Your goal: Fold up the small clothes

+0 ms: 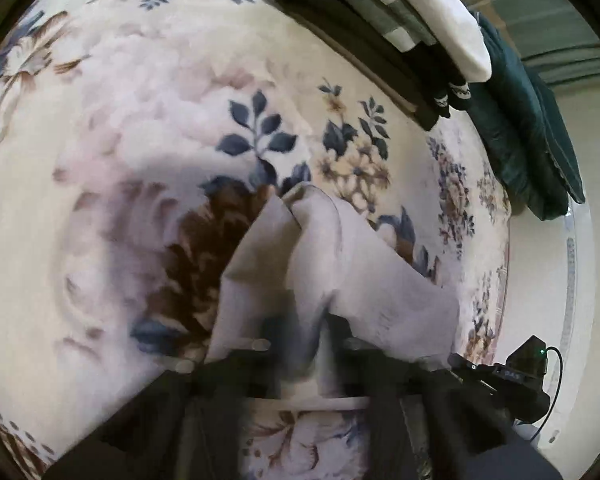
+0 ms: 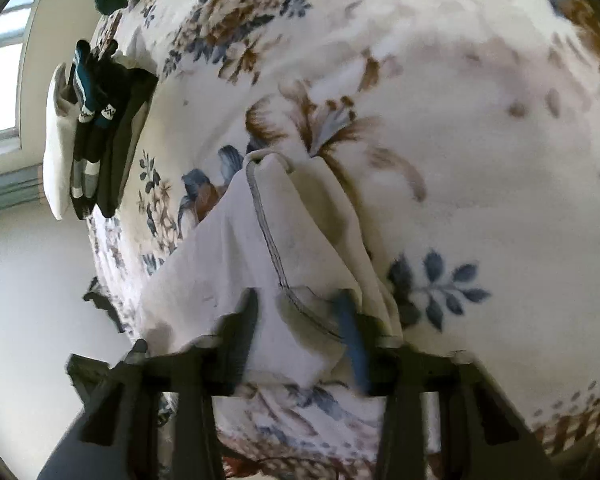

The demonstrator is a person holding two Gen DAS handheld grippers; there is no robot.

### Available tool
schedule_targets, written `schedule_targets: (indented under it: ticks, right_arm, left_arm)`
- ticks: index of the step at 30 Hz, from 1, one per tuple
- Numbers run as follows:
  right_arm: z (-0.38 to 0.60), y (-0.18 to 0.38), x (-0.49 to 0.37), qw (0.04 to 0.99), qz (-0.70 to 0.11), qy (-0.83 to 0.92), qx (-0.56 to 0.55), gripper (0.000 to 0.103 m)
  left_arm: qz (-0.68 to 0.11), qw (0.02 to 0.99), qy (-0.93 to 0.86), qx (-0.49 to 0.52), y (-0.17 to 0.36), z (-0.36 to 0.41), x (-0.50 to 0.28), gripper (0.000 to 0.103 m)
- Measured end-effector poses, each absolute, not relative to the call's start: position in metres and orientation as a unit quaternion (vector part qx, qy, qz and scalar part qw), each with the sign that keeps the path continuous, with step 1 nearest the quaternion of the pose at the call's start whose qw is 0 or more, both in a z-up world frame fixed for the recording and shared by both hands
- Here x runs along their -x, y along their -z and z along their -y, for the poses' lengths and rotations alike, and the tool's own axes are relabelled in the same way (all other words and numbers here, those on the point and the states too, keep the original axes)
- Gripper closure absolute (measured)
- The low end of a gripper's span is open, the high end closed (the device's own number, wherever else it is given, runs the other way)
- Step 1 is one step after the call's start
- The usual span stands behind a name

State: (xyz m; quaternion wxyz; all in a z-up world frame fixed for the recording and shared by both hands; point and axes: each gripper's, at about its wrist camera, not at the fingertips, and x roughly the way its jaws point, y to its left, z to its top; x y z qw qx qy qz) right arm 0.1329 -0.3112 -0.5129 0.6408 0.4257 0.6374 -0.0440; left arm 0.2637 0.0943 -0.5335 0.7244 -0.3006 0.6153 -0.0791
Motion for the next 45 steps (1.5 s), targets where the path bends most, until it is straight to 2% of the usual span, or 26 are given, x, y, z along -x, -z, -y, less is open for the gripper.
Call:
schedule_targets:
  ticks: [7,13,14,15,17,18,19,20,21,26,30,33,38,45]
  right_arm:
    - [0.324,0.468,-0.126,0.679,-0.6,0.065,-0.419,0.099]
    - [0.324,0.5,-0.113,0.64,-0.665,0.077,-0.377,0.099]
    - [0.322,0.507,-0.113,0.629,-0.682,0.081,-0.365,0.098]
    - [0.32,0.511,-0.113,0.621,-0.696,0.092,-0.348,0.098]
    - [0.319,0.507,-0.115,0.62,-0.706,0.102,-0.326,0.091]
    - [0.32,0.502,-0.117,0.625,-0.704,0.106,-0.32,0.089]
    - [0.321,0.496,-0.119,0.632,-0.699,0.111,-0.316,0.081]
    - [0.324,0.487,-0.122,0.644,-0.686,0.116,-0.318,0.069]
    - [0.327,0.476,-0.125,0.659,-0.667,0.116,-0.328,0.066]
    - [0.324,0.459,-0.153,0.689,-0.6,0.037,-0.404,0.065]
    - [0.312,0.499,-0.186,0.651,-0.569,-0.039,-0.5,0.065]
    - [0.313,0.538,-0.192,0.622,-0.566,-0.027,-0.541,0.065]
    - [0.327,0.565,-0.19,0.628,-0.58,0.021,-0.518,0.065]
    - [0.315,0.548,-0.206,0.638,-0.626,0.013,-0.449,0.065]
  left_arm:
    - [-0.59,0.727,0.091,0.338,0.511,-0.115,-0.242,0.099]
    - [-0.672,0.664,0.06,0.323,0.571,-0.12,-0.224,0.09]
    - [-0.676,0.657,0.054,0.329,0.573,-0.123,-0.221,0.085]
    - [-0.674,0.653,0.051,0.34,0.569,-0.128,-0.217,0.074]
    - [-0.666,0.664,0.046,0.338,0.555,-0.134,-0.216,0.059]
    - [-0.656,0.679,0.04,0.327,0.542,-0.138,-0.22,0.055]
    - [-0.647,0.691,0.038,0.321,0.532,-0.14,-0.223,0.054]
    - [-0.635,0.707,0.037,0.31,0.518,-0.14,-0.232,0.053]
    - [-0.623,0.719,0.042,0.305,0.509,-0.139,-0.239,0.053]
    - [-0.572,0.75,0.122,0.31,0.489,-0.114,-0.284,0.052]
    - [-0.592,0.736,0.132,0.301,0.537,-0.09,-0.309,0.052]
    - [-0.627,0.718,0.109,0.28,0.579,-0.089,-0.308,0.052]
    - [-0.614,0.698,0.104,0.354,0.607,-0.118,-0.299,0.049]
    - [-0.629,0.725,0.097,0.265,0.566,-0.107,-0.298,0.05]
